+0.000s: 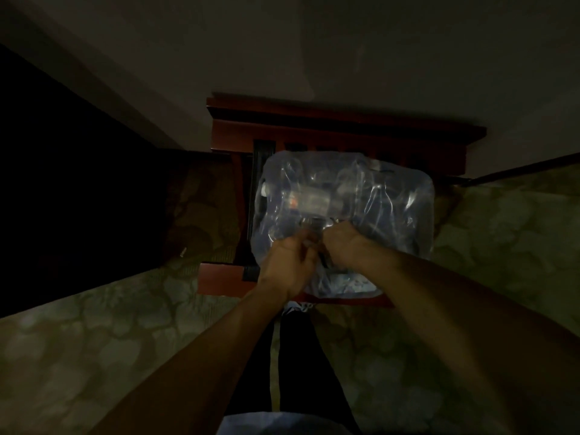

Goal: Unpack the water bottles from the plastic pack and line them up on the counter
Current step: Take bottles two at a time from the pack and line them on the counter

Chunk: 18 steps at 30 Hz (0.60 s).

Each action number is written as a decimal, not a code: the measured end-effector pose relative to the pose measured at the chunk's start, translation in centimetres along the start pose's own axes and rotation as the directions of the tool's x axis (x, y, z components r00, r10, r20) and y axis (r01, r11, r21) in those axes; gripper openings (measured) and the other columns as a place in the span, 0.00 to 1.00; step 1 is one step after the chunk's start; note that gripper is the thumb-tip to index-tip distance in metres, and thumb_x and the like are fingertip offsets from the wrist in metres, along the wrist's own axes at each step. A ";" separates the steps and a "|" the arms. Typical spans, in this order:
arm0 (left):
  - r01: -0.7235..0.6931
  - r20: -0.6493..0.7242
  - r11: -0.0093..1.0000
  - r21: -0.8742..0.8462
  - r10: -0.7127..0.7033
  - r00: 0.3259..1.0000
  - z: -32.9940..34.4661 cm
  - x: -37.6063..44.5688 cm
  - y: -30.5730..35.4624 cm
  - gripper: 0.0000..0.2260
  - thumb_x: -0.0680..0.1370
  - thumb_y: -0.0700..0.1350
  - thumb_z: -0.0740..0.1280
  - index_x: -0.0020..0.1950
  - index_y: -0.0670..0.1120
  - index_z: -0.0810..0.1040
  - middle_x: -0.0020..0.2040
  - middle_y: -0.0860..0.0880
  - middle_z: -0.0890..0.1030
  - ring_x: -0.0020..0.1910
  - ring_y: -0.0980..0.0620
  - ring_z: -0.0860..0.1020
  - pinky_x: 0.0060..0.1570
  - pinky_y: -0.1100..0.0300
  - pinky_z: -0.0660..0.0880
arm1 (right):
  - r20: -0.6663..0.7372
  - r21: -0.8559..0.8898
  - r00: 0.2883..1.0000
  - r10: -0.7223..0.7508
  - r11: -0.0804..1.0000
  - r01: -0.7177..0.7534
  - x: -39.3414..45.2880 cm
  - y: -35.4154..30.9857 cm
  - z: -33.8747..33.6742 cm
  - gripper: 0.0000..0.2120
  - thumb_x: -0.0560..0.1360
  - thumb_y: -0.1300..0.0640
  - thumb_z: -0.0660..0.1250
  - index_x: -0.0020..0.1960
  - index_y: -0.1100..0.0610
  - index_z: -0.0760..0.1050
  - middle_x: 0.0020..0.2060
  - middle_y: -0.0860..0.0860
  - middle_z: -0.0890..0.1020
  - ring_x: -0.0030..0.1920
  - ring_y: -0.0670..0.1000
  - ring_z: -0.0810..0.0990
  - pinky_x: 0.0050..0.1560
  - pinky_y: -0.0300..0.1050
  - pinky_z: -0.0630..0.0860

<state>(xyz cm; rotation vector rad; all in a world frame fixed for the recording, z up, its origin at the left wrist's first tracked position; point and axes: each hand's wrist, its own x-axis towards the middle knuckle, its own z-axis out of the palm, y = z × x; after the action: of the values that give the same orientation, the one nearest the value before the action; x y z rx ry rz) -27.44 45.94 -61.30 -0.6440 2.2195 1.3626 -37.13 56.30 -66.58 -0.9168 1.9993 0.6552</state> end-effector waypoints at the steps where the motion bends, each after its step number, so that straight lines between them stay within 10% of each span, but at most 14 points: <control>1: -0.005 -0.004 1.000 -0.003 0.005 1.000 -0.1 0.0 -0.1 0.11 0.81 0.41 0.61 0.63 0.47 0.78 0.46 0.43 0.85 0.45 0.45 0.84 0.48 0.49 0.81 | 0.006 -0.061 1.000 -0.009 0.998 0.009 -0.2 -0.4 -0.1 0.18 0.81 0.51 0.58 0.67 0.56 0.72 0.66 0.55 0.74 0.66 0.56 0.73 0.65 0.53 0.71; 10: 0.001 0.014 0.999 -0.034 0.000 1.000 -0.1 -0.3 0.1 0.12 0.82 0.43 0.60 0.63 0.47 0.77 0.49 0.43 0.83 0.48 0.46 0.83 0.51 0.45 0.81 | 0.067 -0.414 0.983 -0.171 0.892 0.184 -0.1 -1.3 0.2 0.21 0.83 0.51 0.52 0.74 0.56 0.64 0.73 0.56 0.66 0.73 0.57 0.63 0.70 0.51 0.62; 13: 0.001 0.022 1.000 -0.017 -0.001 1.000 -0.1 -0.3 -0.2 0.12 0.82 0.43 0.60 0.63 0.47 0.76 0.51 0.43 0.83 0.50 0.45 0.82 0.52 0.45 0.80 | -0.057 -0.143 0.982 -0.178 0.975 0.169 -1.1 -1.9 -1.0 0.19 0.83 0.66 0.50 0.72 0.71 0.61 0.71 0.66 0.66 0.70 0.59 0.67 0.50 0.20 0.67; 15: -0.003 0.023 1.000 -0.014 0.004 1.000 -0.3 -0.4 -0.4 0.12 0.82 0.42 0.61 0.64 0.46 0.76 0.50 0.43 0.83 0.50 0.45 0.82 0.52 0.45 0.80 | -0.082 0.126 0.992 -0.098 0.986 0.108 -0.3 -2.7 -1.0 0.18 0.82 0.70 0.48 0.70 0.75 0.60 0.70 0.69 0.66 0.65 0.47 0.74 0.38 0.19 0.67; 18: -0.034 0.021 0.999 -0.006 0.034 0.999 -0.4 -0.6 -0.7 0.12 0.82 0.42 0.61 0.64 0.46 0.76 0.49 0.43 0.83 0.48 0.46 0.83 0.51 0.47 0.81 | 0.146 -0.554 0.932 -0.333 0.753 0.356 -0.3 -2.3 -0.7 0.18 0.83 0.59 0.50 0.70 0.65 0.65 0.70 0.61 0.69 0.67 0.51 0.72 0.62 0.41 0.73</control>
<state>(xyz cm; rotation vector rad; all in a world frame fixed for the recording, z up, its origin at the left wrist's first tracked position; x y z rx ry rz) -26.61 45.41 -61.23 -0.5932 2.2204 1.3861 -35.53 54.52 -66.26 -1.5760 1.5380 1.0759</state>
